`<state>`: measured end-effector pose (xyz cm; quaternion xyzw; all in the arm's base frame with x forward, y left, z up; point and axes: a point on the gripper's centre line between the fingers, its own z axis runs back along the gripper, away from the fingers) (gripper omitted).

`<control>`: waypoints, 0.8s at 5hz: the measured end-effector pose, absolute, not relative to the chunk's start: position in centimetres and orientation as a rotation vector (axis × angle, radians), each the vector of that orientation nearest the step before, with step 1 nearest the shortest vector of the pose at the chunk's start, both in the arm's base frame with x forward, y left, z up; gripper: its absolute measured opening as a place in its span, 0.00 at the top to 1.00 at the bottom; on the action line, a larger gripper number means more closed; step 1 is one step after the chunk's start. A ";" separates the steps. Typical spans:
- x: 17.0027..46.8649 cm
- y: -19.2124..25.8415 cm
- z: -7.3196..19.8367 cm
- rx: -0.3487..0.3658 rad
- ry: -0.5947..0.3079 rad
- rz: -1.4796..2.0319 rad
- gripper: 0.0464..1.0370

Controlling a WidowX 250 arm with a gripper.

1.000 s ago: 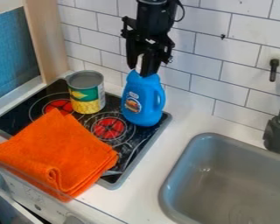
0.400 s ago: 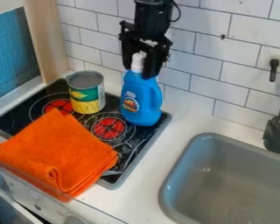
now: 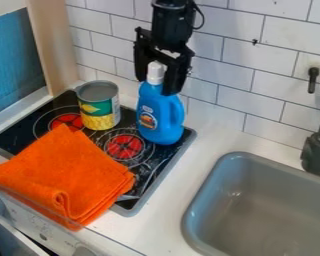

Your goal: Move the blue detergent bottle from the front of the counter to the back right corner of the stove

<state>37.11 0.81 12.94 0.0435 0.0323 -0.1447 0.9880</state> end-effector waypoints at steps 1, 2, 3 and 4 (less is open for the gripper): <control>36.0 1.8 14.0 0.013 -0.005 -0.280 0.03; 34.5 3.4 16.3 -0.013 -0.105 -0.243 0.03; 32.9 3.8 18.3 -0.002 -0.150 -0.254 0.03; 30.4 4.2 19.5 0.003 -0.125 -0.280 0.03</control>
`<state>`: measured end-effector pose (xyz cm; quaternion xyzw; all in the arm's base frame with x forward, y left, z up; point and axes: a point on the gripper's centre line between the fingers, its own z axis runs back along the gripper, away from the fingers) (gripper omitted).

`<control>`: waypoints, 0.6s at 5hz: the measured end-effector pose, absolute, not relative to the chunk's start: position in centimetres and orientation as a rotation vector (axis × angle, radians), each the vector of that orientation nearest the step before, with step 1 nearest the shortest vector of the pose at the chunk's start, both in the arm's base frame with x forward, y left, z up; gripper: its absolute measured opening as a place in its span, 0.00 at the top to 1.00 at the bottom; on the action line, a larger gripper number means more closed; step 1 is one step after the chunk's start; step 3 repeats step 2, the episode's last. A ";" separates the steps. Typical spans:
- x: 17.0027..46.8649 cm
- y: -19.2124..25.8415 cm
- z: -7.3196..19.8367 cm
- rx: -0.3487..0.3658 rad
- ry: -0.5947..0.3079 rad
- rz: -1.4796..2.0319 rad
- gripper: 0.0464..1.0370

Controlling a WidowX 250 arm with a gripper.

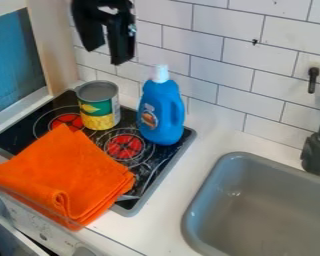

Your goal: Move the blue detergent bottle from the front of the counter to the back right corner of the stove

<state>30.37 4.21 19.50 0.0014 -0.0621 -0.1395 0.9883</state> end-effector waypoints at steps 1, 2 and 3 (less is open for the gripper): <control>27.4 4.9 19.0 0.063 -0.037 -0.294 0.03; 25.3 5.2 17.9 0.069 0.029 -0.338 0.03; 25.3 5.2 17.9 0.069 0.029 -0.338 0.03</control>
